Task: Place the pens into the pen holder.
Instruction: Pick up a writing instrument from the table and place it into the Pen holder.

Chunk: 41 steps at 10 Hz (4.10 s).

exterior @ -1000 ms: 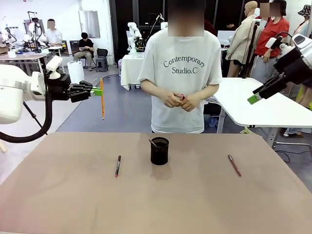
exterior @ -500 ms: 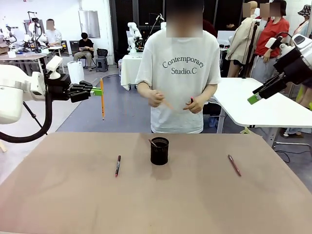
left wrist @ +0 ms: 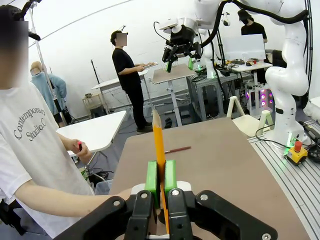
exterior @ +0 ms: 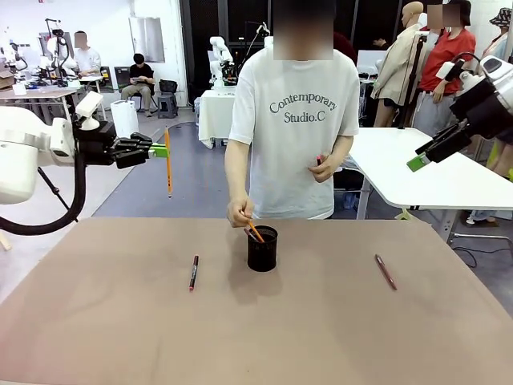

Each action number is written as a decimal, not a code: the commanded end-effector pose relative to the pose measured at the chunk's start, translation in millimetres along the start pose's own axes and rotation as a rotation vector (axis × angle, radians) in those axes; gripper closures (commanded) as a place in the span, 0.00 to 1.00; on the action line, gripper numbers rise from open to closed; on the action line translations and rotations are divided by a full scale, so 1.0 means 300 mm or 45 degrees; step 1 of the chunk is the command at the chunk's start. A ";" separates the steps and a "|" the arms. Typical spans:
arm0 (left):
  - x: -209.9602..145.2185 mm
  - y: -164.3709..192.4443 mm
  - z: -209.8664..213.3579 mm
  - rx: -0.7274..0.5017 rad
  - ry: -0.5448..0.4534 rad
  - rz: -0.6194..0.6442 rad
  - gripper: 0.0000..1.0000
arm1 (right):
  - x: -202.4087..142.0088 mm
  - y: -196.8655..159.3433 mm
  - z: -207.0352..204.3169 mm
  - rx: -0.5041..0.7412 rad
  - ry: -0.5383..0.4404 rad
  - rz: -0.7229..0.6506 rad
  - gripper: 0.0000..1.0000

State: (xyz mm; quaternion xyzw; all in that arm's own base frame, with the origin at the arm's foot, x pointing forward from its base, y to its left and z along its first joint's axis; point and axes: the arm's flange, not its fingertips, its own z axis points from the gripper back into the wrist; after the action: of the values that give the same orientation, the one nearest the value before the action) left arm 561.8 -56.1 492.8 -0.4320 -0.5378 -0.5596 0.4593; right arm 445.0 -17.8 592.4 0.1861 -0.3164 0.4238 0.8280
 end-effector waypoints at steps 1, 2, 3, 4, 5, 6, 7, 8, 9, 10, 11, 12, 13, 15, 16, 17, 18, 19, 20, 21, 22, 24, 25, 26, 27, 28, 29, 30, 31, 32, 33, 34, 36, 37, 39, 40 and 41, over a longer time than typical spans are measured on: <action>0.006 0.005 0.001 0.000 0.000 -0.005 1.00 | 0.003 0.001 0.003 0.005 -0.010 0.003 0.00; 0.006 0.005 0.001 0.000 0.000 -0.005 1.00 | 0.003 0.001 0.003 0.005 -0.010 0.003 0.00; 0.006 0.005 0.001 0.000 0.000 -0.005 1.00 | 0.003 0.001 0.003 0.005 -0.010 0.003 0.00; 0.006 0.005 0.001 0.000 0.000 -0.005 1.00 | 0.003 0.001 0.003 0.005 -0.010 0.003 0.00; 0.006 0.005 0.001 0.000 0.000 -0.005 1.00 | 0.003 0.001 0.003 0.005 -0.010 0.003 0.00; 0.006 0.005 0.001 0.000 0.000 -0.005 1.00 | 0.003 0.001 0.003 0.005 -0.010 0.003 0.00; 0.006 0.005 0.001 0.000 0.000 -0.005 1.00 | 0.003 0.001 0.003 0.005 -0.010 0.003 0.00; 0.006 0.005 0.001 0.000 0.000 -0.005 1.00 | 0.003 0.001 0.003 0.005 -0.010 0.003 0.00; 0.006 0.005 0.001 0.000 0.000 -0.005 1.00 | 0.003 0.001 0.003 0.005 -0.010 0.003 0.00; 0.006 0.005 0.001 0.000 0.000 -0.005 1.00 | 0.003 0.001 0.003 0.005 -0.010 0.003 0.00; 0.006 0.005 0.001 0.000 0.000 -0.005 1.00 | 0.003 0.001 0.003 0.005 -0.010 0.003 0.00; 0.006 0.005 0.001 0.000 0.000 -0.005 1.00 | 0.003 0.001 0.003 0.005 -0.010 0.003 0.00; 0.006 0.005 0.001 0.000 0.000 -0.005 1.00 | 0.003 0.001 0.003 0.005 -0.010 0.003 0.00; 0.006 0.005 0.001 0.000 0.000 -0.005 1.00 | 0.003 0.001 0.003 0.005 -0.010 0.003 0.00; 0.006 0.005 0.001 0.000 0.000 -0.005 1.00 | 0.003 0.001 0.003 0.005 -0.010 0.003 0.00; 0.006 0.005 0.001 0.000 0.000 -0.005 1.00 | 0.003 0.001 0.003 0.005 -0.010 0.003 0.00; 0.006 0.005 0.001 0.000 0.000 -0.005 1.00 | 0.003 0.001 0.003 0.005 -0.010 0.003 0.00; 0.006 0.005 0.001 0.000 0.000 -0.005 1.00 | 0.003 0.001 0.003 0.005 -0.010 0.003 0.00; 0.006 0.005 0.001 0.000 0.000 -0.005 1.00 | 0.003 0.001 0.003 0.005 -0.010 0.003 0.00; 0.006 0.005 0.001 0.000 0.000 -0.005 1.00 | 0.003 0.001 0.003 0.005 -0.010 0.003 0.00; 0.006 0.005 0.001 0.000 0.000 -0.005 1.00 | 0.003 0.001 0.003 0.005 -0.010 0.003 0.00; 0.006 0.005 0.001 0.000 0.000 -0.005 1.00 | 0.003 0.001 0.003 0.005 -0.010 0.003 0.00; 0.006 0.005 0.001 0.000 0.000 -0.005 1.00 | 0.003 0.001 0.003 0.005 -0.010 0.003 0.00; 0.006 0.005 0.001 0.000 0.000 -0.005 1.00 | 0.003 0.001 0.003 0.005 -0.010 0.003 0.00; 0.000 0.000 0.000 0.000 0.000 0.000 1.00 | 0.003 0.001 0.003 0.005 -0.010 0.003 0.00; 0.003 0.030 -0.057 0.010 0.034 0.015 1.00 | 0.003 0.001 0.003 0.005 -0.010 0.003 0.00; 0.000 0.060 -0.132 -0.002 0.039 0.037 1.00 | 0.003 0.001 0.003 0.005 -0.010 0.003 0.00; -0.016 0.085 -0.202 -0.013 0.050 -0.002 1.00 | 0.003 0.001 0.003 0.005 -0.010 0.003 0.00; -0.037 0.120 -0.276 -0.029 -0.006 -0.043 1.00 | 0.003 0.001 0.003 0.005 -0.010 0.003 0.00; -0.056 0.130 -0.345 -0.018 -0.032 -0.037 1.00 | 0.003 0.001 0.003 0.005 -0.010 0.003 0.00; -0.097 0.138 -0.414 -0.027 -0.038 -0.032 1.00 | 0.003 0.001 0.003 0.005 -0.010 0.003 0.00; -0.141 0.143 -0.475 -0.046 -0.049 -0.021 1.00 | 0.003 0.001 0.003 0.005 -0.010 0.003 0.00; -0.235 0.120 -0.583 -0.118 -0.159 -0.016 1.00 | 0.003 0.001 0.003 0.005 -0.010 0.003 0.00; -0.268 0.105 -0.615 -0.141 -0.191 -0.018 1.00 | 0.003 0.001 0.003 0.005 -0.010 0.003 0.00; -0.314 0.082 -0.687 -0.203 -0.274 0.002 1.00 | 0.003 0.001 0.003 0.005 -0.010 0.003 0.00; -0.346 0.063 -0.719 -0.231 -0.275 0.027 1.00 | 0.003 0.001 0.003 0.005 -0.010 0.003 0.00; -0.385 0.047 -0.746 -0.252 -0.255 0.043 1.00 | 0.003 0.001 0.003 0.005 -0.010 0.003 0.00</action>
State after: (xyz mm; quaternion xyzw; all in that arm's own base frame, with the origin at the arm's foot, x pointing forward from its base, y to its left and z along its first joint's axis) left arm 597.0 -270.0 375.4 -0.5365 -0.5138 -0.5546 0.3749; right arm 445.0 -18.1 592.4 0.1858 -0.3162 0.4235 0.8283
